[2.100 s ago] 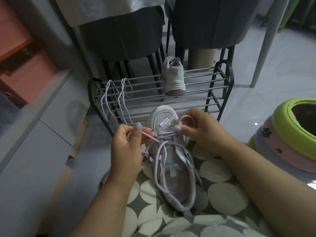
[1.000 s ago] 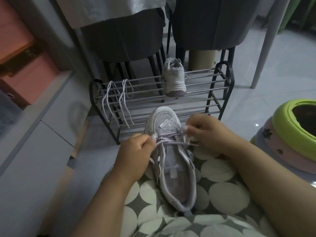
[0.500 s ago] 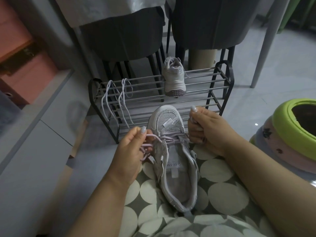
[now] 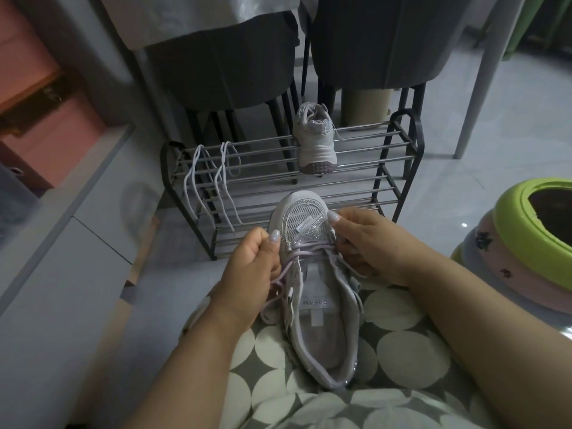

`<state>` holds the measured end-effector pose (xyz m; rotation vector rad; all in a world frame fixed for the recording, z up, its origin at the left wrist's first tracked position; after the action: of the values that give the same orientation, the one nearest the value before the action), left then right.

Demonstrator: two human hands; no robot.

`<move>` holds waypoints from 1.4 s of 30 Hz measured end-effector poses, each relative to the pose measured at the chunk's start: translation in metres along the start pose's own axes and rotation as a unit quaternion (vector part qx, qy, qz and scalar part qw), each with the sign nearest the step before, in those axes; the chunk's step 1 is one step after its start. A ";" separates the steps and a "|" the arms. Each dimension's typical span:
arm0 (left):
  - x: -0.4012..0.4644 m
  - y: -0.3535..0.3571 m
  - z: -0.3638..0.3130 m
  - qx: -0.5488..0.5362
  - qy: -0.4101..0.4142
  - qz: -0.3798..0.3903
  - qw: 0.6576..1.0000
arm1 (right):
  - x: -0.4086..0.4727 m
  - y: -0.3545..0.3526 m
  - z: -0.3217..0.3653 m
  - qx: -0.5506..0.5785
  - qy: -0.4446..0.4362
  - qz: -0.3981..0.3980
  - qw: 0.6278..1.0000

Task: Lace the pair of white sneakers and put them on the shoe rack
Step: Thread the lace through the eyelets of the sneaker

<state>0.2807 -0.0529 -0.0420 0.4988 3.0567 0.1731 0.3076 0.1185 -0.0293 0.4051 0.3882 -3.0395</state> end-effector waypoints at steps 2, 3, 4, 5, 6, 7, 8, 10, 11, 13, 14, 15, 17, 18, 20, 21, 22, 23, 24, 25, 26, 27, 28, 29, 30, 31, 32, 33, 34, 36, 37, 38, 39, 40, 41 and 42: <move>0.000 -0.002 0.000 0.061 -0.007 -0.011 0.998 | -0.003 0.001 -0.001 -0.023 0.014 0.019 0.999; 0.000 -0.002 -0.001 0.093 -0.006 -0.015 0.996 | -0.005 0.001 0.000 -0.032 0.021 0.030 0.999; 0.001 -0.001 -0.002 0.128 -0.003 -0.016 0.992 | -0.006 0.001 0.000 -0.051 0.026 0.036 0.998; 0.001 0.000 -0.003 0.159 0.000 -0.016 0.987 | -0.008 0.000 0.002 -0.097 0.024 0.030 0.994; 0.000 0.001 -0.004 0.180 0.001 -0.013 0.984 | -0.010 -0.002 0.005 -0.173 0.015 0.015 0.985; 0.000 0.002 -0.005 0.193 0.002 -0.009 0.981 | -0.012 -0.004 0.009 -0.262 0.002 -0.004 0.965; 0.000 0.002 -0.005 0.203 -0.001 -0.005 0.979 | -0.013 -0.006 0.012 -0.339 -0.013 -0.021 0.941; -0.001 0.001 -0.004 0.221 -0.012 -0.004 0.975 | -0.014 -0.007 0.016 -0.414 -0.033 -0.034 0.909; -0.002 0.000 -0.004 0.227 -0.015 -0.006 0.974 | -0.015 -0.008 0.016 -0.424 -0.038 -0.029 0.904; -0.005 -0.001 -0.005 0.245 -0.017 -0.010 0.969 | -0.015 -0.008 0.013 -0.426 -0.046 -0.015 0.903; -0.006 -0.002 -0.006 0.259 -0.016 -0.012 0.966 | -0.014 -0.008 0.010 -0.421 -0.050 -0.011 0.906; -0.007 -0.002 -0.007 0.273 -0.015 -0.013 0.962 | -0.013 -0.007 0.009 -0.415 -0.053 -0.011 0.908; -0.008 -0.003 -0.009 0.297 -0.011 -0.009 0.955 | -0.011 -0.006 0.010 -0.407 -0.057 -0.015 0.912; -0.008 -0.004 -0.009 0.301 -0.010 -0.003 0.954 | -0.011 -0.006 0.011 -0.402 -0.058 -0.016 0.913; -0.006 -0.005 -0.007 0.278 -0.016 0.018 0.960 | -0.010 -0.005 0.012 -0.390 -0.056 -0.013 0.919; -0.005 -0.005 -0.006 0.256 -0.020 0.029 0.966 | -0.010 -0.004 0.013 -0.381 -0.058 -0.011 0.923; -0.003 -0.005 -0.005 0.237 -0.022 0.037 0.971 | -0.011 -0.004 0.014 -0.371 -0.062 -0.010 0.926; -0.002 -0.004 -0.004 0.223 -0.024 0.041 0.974 | -0.010 -0.003 0.015 -0.363 -0.066 -0.011 0.929; -0.002 -0.003 -0.004 0.214 -0.024 0.043 0.976 | -0.010 -0.003 0.015 -0.356 -0.070 -0.014 0.932; -0.001 -0.002 -0.002 0.205 -0.022 0.045 0.977 | -0.008 -0.003 0.014 -0.348 -0.070 -0.018 0.935; -0.001 -0.001 -0.002 0.197 -0.021 0.046 0.979 | -0.007 -0.003 0.014 -0.337 -0.069 -0.023 0.939; -0.002 0.001 -0.002 0.193 -0.018 0.045 0.980 | -0.006 -0.003 0.013 -0.325 -0.067 -0.026 0.943; -0.003 0.002 -0.003 0.192 -0.015 0.045 0.980 | -0.005 -0.002 0.013 -0.315 -0.066 -0.025 0.946; -0.004 0.003 -0.004 0.189 -0.014 0.047 0.981 | -0.006 -0.002 0.012 -0.306 -0.065 -0.022 0.949; -0.004 0.004 -0.004 0.174 -0.018 0.048 0.983 | -0.006 -0.002 0.012 -0.292 -0.064 -0.016 0.954; -0.005 0.004 -0.004 0.142 -0.025 0.050 0.988 | -0.007 -0.003 0.012 -0.261 -0.064 -0.003 0.963; -0.006 0.003 -0.004 0.097 -0.032 0.055 0.993 | -0.009 -0.003 0.012 -0.218 -0.062 0.020 0.974; -0.007 0.003 -0.005 0.048 -0.036 0.063 0.996 | -0.011 -0.003 0.010 -0.175 -0.063 0.053 0.981; -0.008 0.002 -0.006 0.005 -0.033 0.075 0.997 | -0.013 -0.003 0.009 -0.143 -0.069 0.088 0.983; -0.011 0.002 -0.012 -0.020 0.002 0.114 0.993 | -0.019 -0.002 0.011 -0.154 -0.097 0.124 0.975; -0.012 0.002 -0.015 -0.007 0.027 0.131 0.991 | -0.021 -0.002 0.014 -0.187 -0.118 0.121 0.968; -0.012 0.001 -0.017 0.010 0.043 0.139 0.989 | -0.022 -0.004 0.018 -0.216 -0.137 0.105 0.961; -0.011 0.000 -0.018 0.024 0.048 0.133 0.990 | -0.022 -0.007 0.022 -0.231 -0.146 0.081 0.958; -0.009 -0.002 -0.020 0.036 0.049 0.118 0.991 | -0.022 -0.011 0.027 -0.240 -0.148 0.051 0.958; -0.006 -0.003 -0.022 0.044 0.049 0.099 0.993 | -0.020 -0.015 0.032 -0.266 -0.148 0.012 0.953; -0.004 -0.003 -0.025 0.054 0.050 0.077 0.994 | -0.017 -0.019 0.036 -0.310 -0.150 -0.030 0.938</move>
<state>0.2824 -0.0601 -0.0179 0.7560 3.1364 0.0382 0.3132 0.1276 0.0135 -0.1106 1.2823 -2.7465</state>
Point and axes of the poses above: each hand's wrist, its own x-axis towards the middle knuckle, its own y-axis out of the palm, z = x × y, the point moved 6 cm from there along x, towards the middle knuckle, and after that the axes turned 11 degrees about -x, right-handed, at the moved point
